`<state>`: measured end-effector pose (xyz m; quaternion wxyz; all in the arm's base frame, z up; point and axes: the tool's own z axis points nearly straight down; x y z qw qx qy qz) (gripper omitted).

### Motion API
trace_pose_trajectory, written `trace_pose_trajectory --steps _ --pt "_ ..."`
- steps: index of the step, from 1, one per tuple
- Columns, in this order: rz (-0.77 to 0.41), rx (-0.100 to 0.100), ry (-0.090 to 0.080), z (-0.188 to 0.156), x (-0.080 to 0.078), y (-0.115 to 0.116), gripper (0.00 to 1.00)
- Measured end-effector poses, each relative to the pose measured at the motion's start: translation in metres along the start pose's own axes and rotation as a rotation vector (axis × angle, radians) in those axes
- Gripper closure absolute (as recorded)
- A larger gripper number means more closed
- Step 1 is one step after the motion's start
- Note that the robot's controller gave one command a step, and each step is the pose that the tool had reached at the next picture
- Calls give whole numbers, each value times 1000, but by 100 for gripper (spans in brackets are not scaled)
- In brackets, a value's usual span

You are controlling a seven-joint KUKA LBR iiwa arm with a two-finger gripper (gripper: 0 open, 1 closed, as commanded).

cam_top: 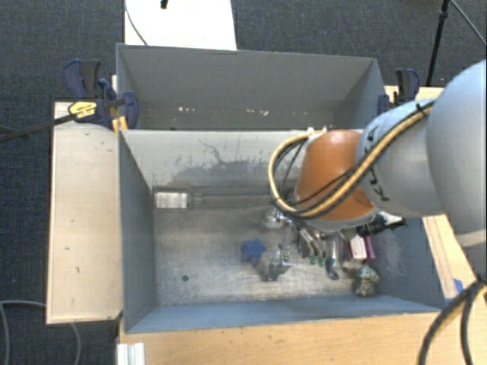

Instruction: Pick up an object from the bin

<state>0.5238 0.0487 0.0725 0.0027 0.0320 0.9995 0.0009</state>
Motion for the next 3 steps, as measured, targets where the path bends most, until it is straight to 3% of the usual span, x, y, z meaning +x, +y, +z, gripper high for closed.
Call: trace_pose_trajectory --steps 1,2,3 --pt "-185 0 -4 0 -9 46 0" --pt "-182 0 -6 -2 -10 45 100" --pt "-645 -1 -3 -150 14 81 100"
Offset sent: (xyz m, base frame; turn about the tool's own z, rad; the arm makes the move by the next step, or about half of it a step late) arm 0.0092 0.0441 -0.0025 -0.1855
